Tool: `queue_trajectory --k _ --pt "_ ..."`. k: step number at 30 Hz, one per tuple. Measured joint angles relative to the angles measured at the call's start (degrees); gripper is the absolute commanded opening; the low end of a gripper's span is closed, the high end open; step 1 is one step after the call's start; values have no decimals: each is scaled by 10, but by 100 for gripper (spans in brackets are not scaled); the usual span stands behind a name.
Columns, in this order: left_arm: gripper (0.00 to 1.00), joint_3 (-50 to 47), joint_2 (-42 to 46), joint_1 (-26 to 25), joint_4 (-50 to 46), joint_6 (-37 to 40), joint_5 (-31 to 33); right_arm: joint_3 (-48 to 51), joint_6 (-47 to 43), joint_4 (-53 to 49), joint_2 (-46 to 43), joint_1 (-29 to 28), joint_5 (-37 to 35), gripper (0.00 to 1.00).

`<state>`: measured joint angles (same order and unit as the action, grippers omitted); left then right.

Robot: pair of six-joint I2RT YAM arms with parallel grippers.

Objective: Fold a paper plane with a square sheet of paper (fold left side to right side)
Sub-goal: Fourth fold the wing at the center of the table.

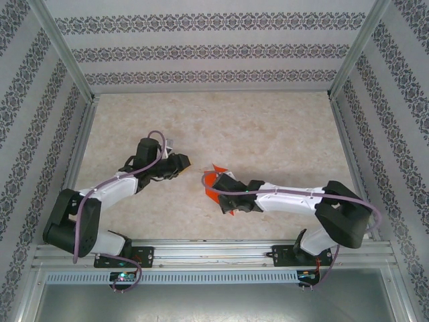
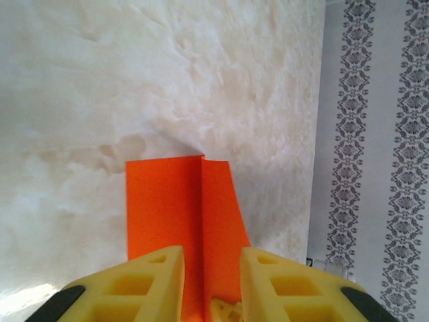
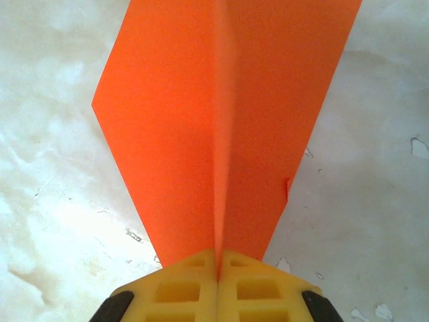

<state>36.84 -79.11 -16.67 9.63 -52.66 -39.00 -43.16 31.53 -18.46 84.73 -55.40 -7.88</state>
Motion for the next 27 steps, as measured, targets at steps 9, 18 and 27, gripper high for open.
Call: queue_trajectory --k 9,18,27 --pt "29 -7 11 3 -41 28 -13 48 -21 77 -12 57 143 0" --pt "30 -17 10 -2 -45 30 -26 79 -19 148 -8 103 245 0" --pt "33 -26 -37 -65 -29 22 -26 111 -14 212 1 149 335 0"
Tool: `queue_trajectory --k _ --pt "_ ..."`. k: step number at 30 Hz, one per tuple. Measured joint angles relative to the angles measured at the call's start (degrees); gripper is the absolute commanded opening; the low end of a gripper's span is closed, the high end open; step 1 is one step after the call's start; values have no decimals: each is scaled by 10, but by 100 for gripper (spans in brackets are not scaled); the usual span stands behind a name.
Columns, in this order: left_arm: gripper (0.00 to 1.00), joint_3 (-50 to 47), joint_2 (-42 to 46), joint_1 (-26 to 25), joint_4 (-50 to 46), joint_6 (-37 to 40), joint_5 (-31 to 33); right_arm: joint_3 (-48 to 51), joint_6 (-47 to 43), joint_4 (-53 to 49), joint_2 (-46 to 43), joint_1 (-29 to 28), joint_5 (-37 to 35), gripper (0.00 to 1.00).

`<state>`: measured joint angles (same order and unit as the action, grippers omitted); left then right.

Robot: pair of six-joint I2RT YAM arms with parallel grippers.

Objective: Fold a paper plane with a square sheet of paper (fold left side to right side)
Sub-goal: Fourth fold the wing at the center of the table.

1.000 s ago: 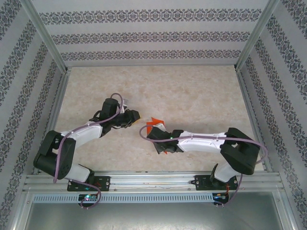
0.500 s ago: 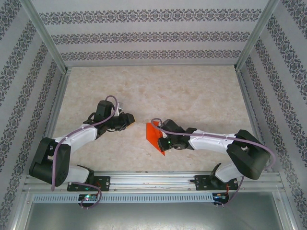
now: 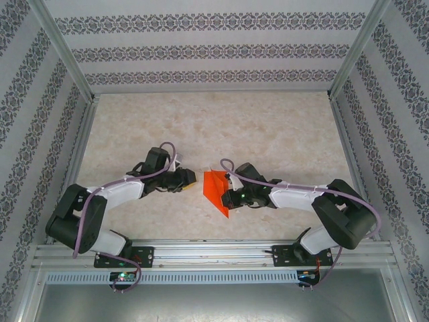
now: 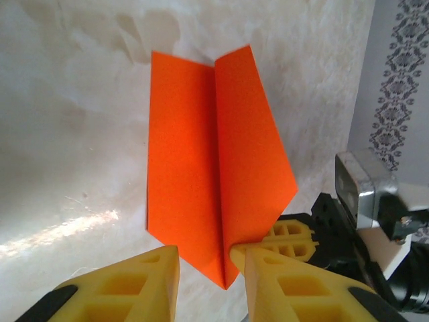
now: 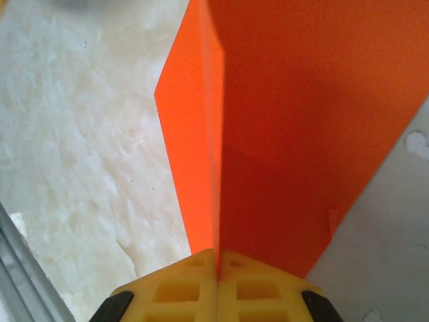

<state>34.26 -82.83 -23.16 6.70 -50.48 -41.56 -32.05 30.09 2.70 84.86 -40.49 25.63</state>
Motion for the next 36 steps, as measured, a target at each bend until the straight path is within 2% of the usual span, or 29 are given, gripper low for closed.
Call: queue_trajectory --k 12,23,36 --pt "38 30 -79 -74 32 -22 21 7 3 44 28 21 68 0" --pt "39 74 -138 -100 43 -27 42 7 9 59 38 25 83 0" --pt "40 103 -188 -103 53 -37 54 9 13 70 52 27 84 2"
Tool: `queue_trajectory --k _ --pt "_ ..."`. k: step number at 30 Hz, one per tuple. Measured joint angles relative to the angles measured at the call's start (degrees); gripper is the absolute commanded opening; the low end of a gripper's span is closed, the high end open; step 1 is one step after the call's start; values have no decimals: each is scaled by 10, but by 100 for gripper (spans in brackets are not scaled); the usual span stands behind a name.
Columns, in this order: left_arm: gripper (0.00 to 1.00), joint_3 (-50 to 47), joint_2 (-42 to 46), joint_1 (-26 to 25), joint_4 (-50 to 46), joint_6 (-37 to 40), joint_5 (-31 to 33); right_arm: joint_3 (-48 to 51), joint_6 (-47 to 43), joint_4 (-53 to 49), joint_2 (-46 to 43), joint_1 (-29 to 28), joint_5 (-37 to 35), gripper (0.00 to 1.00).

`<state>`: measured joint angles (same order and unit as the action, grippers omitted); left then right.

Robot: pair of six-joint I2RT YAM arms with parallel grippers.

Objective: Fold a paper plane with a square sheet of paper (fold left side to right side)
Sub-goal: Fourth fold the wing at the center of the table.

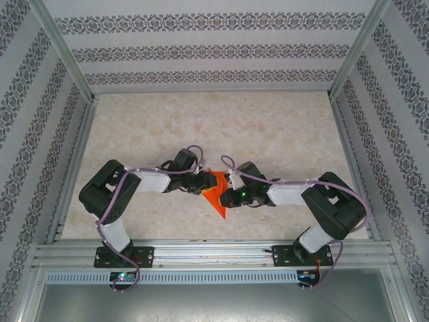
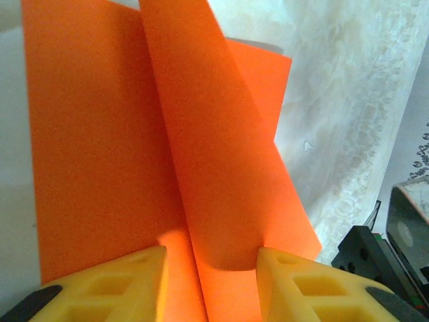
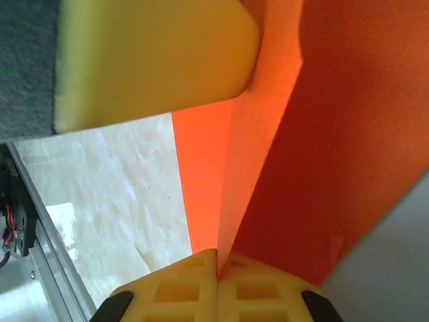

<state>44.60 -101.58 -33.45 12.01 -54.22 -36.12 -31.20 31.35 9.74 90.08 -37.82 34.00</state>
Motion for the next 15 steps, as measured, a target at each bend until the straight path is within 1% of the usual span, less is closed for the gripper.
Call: queue_trajectory --k 10,15 --pt "40 28 -10 -7 -40 8 17 0 2 4 5 2 0 14" --pt "40 37 -11 -11 -57 15 26 0 8 4 2 6 3 24"
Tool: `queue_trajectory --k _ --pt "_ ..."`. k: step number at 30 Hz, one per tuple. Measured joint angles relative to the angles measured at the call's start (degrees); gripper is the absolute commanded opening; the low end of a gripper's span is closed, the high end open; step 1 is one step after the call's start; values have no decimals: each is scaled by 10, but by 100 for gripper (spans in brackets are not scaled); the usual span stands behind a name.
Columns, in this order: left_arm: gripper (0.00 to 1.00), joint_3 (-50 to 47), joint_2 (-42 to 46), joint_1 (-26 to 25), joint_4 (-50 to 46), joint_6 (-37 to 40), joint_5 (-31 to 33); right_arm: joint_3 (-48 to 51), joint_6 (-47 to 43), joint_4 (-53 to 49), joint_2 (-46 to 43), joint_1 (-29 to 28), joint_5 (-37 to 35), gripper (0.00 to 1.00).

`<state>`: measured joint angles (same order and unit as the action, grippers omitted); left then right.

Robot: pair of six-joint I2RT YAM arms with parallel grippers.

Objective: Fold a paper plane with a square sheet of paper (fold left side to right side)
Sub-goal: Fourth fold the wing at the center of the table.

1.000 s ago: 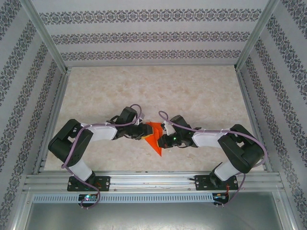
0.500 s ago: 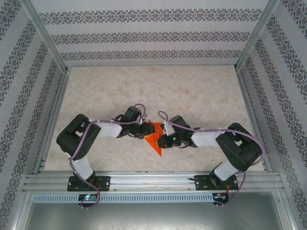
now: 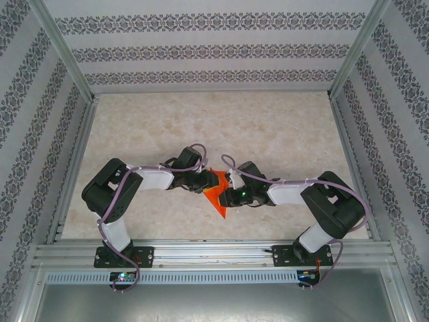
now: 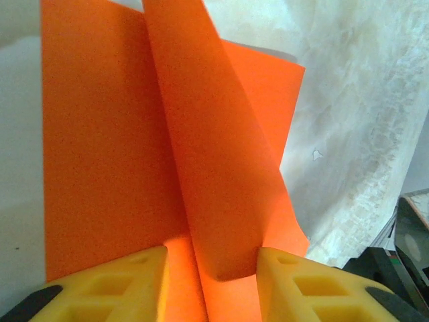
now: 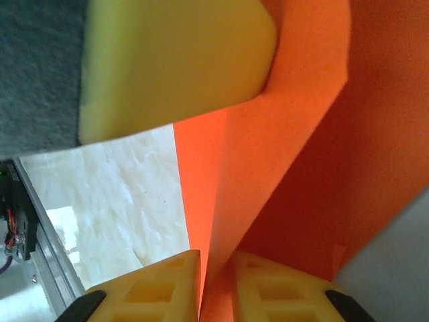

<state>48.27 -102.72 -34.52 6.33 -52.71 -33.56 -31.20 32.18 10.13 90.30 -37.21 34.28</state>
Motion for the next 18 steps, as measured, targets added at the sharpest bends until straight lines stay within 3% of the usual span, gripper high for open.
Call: queue_trajectory --k 8,18 --pt "39 2 0 -1 -4 0 3 9 11 -5 -66 26 10 44" --pt "39 4 0 -3 -8 0 8 14 27 -4 -75 60 17 44"
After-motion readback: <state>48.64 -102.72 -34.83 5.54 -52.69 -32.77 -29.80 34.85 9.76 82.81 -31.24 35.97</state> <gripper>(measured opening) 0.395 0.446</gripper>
